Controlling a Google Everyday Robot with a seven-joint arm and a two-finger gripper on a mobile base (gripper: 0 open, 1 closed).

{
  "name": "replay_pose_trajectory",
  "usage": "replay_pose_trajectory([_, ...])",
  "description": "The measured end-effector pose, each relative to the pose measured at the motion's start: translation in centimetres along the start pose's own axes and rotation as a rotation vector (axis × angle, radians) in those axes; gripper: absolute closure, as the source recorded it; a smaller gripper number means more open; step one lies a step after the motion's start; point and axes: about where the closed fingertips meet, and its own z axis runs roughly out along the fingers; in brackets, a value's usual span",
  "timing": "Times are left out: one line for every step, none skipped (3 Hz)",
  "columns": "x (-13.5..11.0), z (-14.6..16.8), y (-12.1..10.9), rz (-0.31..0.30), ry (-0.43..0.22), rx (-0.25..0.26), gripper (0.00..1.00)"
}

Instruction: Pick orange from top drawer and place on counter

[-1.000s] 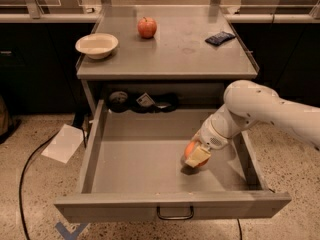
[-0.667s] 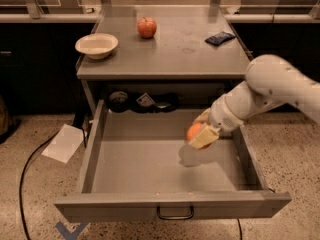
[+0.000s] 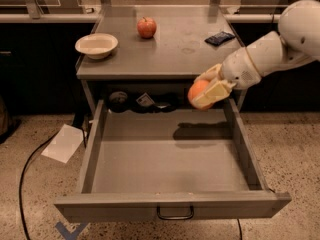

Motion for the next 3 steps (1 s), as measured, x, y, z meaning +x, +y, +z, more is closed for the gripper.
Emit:
replay_pose_trajectory([-4.1,-1.9,-2.8,-0.058,-0.039,-0.01,1.0])
replay_pose_trajectory([-6.4,-4.2,-4.0,-0.1,-0.064,0.045,1.0])
replay_pose_trajectory([-6.4,-4.1,-4.0,-0.1,-0.064,0.044,1.0])
